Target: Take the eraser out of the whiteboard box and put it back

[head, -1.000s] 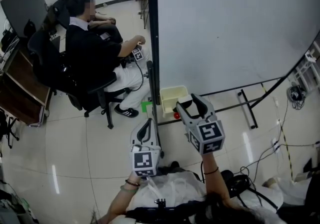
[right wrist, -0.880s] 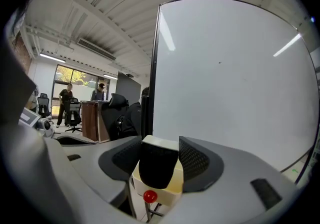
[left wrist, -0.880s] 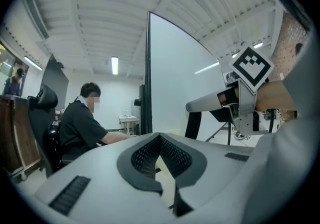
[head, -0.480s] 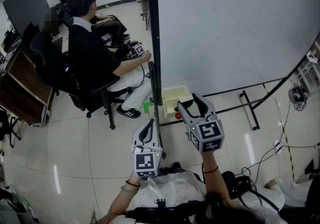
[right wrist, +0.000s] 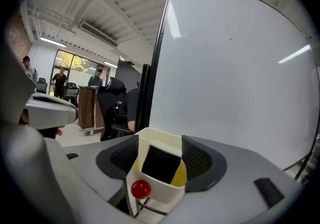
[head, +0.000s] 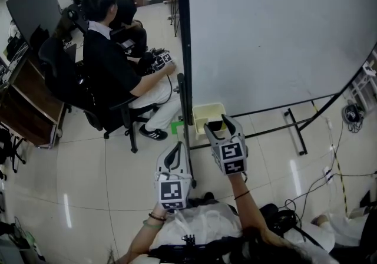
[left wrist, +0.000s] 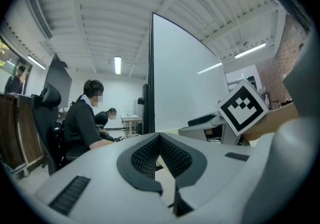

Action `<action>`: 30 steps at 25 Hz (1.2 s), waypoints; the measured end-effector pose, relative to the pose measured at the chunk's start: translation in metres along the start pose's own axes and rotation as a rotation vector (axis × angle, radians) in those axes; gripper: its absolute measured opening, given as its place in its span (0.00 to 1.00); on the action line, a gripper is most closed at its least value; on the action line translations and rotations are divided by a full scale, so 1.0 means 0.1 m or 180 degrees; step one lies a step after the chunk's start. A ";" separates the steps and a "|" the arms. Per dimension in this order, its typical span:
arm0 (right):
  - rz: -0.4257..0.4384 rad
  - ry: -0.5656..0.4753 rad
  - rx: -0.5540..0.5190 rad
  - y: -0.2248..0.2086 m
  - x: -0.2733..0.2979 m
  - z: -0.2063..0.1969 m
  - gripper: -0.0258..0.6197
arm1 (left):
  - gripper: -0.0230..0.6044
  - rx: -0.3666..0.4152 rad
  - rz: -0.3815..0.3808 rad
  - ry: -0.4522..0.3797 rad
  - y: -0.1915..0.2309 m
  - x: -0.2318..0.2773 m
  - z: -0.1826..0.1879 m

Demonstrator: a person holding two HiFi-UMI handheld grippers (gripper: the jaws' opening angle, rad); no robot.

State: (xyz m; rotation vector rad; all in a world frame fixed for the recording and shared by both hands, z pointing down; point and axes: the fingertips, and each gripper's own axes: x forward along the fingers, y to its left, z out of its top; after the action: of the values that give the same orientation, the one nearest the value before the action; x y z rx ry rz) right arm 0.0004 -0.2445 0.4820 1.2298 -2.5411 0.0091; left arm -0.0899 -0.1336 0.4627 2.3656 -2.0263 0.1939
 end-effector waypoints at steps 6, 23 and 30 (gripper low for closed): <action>0.0052 -0.0390 0.0226 -0.10 -0.17 0.20 0.51 | 0.04 -0.0021 0.0044 0.0020 0.03 -0.02 -0.01; -0.0122 -0.0223 0.0266 -0.03 -0.58 0.16 0.39 | 0.04 -0.0021 -0.0012 0.0059 -0.05 0.04 -0.02; -0.0079 -0.0218 0.0294 0.00 -0.55 0.15 0.39 | 0.04 -0.0029 0.0039 0.0070 0.00 0.02 -0.03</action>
State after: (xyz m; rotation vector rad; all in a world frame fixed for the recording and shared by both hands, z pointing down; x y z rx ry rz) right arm 0.0280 -0.2044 0.4523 1.3176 -2.6100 0.0809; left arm -0.0895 -0.1351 0.4654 2.3356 -2.0282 0.2093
